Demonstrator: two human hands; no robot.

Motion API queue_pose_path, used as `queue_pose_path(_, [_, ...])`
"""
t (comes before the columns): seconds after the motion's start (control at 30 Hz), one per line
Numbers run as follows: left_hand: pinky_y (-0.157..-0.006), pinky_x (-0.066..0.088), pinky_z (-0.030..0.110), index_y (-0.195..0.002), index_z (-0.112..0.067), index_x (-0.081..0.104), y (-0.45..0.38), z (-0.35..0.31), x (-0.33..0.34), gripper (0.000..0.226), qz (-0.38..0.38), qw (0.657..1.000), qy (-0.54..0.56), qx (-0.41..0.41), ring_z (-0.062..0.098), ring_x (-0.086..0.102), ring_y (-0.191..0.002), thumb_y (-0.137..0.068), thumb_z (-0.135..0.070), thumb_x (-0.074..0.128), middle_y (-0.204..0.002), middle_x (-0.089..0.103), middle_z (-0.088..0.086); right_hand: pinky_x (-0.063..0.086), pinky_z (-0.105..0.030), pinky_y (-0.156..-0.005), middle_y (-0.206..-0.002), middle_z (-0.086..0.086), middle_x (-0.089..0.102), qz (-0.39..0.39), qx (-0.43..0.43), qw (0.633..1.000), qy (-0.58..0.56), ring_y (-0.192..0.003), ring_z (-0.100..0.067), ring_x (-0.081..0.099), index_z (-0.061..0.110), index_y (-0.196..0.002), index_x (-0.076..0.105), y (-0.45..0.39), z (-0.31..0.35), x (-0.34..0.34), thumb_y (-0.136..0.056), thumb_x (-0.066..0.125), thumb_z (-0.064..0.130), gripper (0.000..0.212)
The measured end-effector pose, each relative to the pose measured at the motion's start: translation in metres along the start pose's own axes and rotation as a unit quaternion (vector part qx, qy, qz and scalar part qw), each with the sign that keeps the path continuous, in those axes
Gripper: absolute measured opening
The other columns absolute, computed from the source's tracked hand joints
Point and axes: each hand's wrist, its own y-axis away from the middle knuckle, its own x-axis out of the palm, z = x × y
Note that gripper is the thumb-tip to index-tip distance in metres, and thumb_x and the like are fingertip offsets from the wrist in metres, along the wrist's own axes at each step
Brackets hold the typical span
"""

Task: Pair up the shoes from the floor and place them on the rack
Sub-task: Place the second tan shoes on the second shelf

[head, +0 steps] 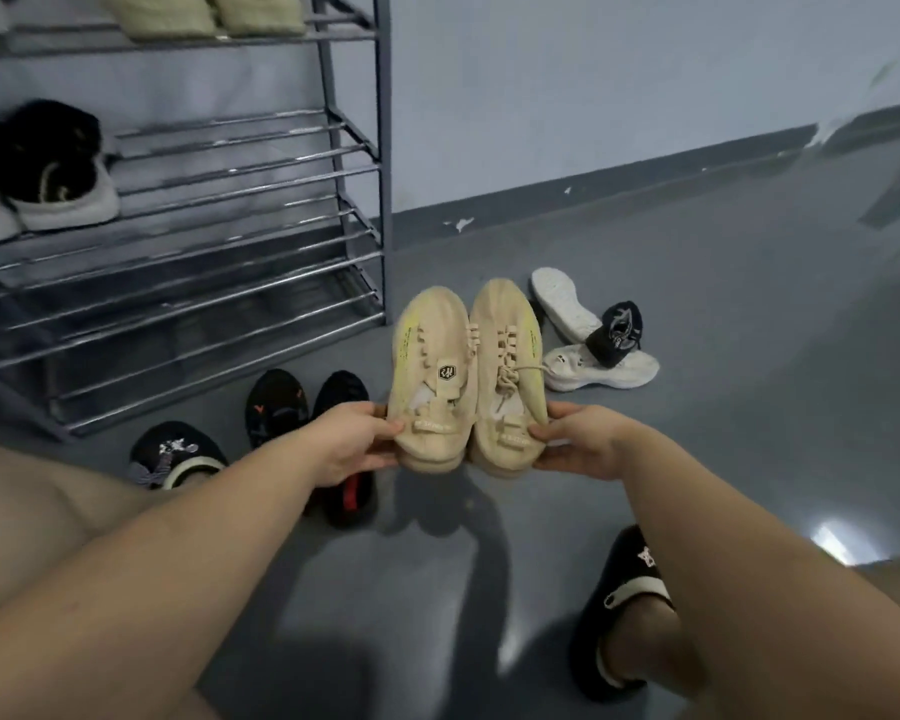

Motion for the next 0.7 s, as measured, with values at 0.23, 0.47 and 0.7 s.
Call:
queue_pose_path(0.23, [-0.077, 0.056, 0.032, -0.094, -0.007, 0.06, 0.046, -0.082, -0.062, 0.01, -0.006, 0.994, -0.038, 0.098, 0.018, 0.061, -0.087, -0.094, -0.006, 0.049, -0.093, 0.065, 0.007, 0.048, -0.039, -0.096, -0.112, -0.008, 0.064, 0.075, -0.071, 0.994, 0.047, -0.106, -0.024, 0.06, 0.012, -0.115, 0.06, 0.015, 0.1, 0.06, -0.093, 0.05, -0.001, 0.027])
queue_pose_path(0.47, [-0.071, 0.057, 0.029, -0.118, 0.008, 0.052, 0.066, -0.122, -0.111, 0.029, -0.017, 0.993, -0.052, 0.103, 0.024, 0.062, -0.092, -0.093, -0.007, 0.049, -0.109, 0.061, 0.018, 0.054, -0.03, -0.081, -0.098, -0.003, 0.066, 0.113, -0.115, 0.984, 0.08, -0.087, -0.019, 0.062, 0.014, -0.11, 0.063, 0.017, 0.138, 0.102, -0.094, 0.052, 0.007, 0.021])
queue_pose_path(0.7, [-0.076, 0.056, 0.033, -0.11, 0.005, 0.055, 0.048, -0.133, -0.139, 0.021, -0.037, 0.995, -0.024, 0.086, 0.025, 0.062, -0.098, -0.095, -0.007, 0.047, -0.111, 0.063, 0.017, 0.05, -0.03, -0.083, -0.096, -0.001, 0.065, 0.114, -0.114, 0.985, 0.067, -0.086, -0.019, 0.057, 0.019, -0.103, 0.066, -0.018, 0.15, 0.128, -0.093, 0.054, 0.013, 0.016])
